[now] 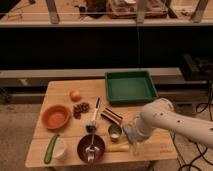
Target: Place banana in purple bowl
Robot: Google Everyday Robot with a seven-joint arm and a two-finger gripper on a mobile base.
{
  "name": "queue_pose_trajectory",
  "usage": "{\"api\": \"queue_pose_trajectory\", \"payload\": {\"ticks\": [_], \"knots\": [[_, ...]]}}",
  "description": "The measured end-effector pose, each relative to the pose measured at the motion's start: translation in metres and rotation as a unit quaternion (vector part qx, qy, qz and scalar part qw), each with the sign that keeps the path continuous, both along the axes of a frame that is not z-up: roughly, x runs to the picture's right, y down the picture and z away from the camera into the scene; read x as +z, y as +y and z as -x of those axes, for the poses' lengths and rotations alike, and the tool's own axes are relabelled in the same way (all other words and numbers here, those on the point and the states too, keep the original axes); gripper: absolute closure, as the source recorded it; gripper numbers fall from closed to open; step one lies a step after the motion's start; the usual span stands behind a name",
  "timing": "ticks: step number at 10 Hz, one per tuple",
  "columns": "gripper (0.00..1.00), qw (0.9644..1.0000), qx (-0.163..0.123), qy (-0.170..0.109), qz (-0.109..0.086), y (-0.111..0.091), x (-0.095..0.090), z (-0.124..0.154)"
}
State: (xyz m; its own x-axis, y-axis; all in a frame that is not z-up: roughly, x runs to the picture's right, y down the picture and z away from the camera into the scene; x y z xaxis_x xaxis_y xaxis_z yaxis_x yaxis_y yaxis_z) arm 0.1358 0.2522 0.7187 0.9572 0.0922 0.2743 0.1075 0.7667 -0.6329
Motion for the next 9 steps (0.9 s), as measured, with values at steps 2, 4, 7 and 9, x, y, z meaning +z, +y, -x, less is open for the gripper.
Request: {"api": "queue_pose_trajectory", "payload": {"ticks": [2,4,7,9], "knots": [[0.20,0.9992,0.036,0.010,0.014,0.010,0.001,-0.008],[0.20,0.9980,0.060,0.006,0.020,0.024,0.001,-0.007],[0.20,0.9988,0.048,-0.001,0.011,0.037,0.004,0.019],[0.20,0.9994,0.031,-0.012,0.004,0.045,0.009,0.039]]}}
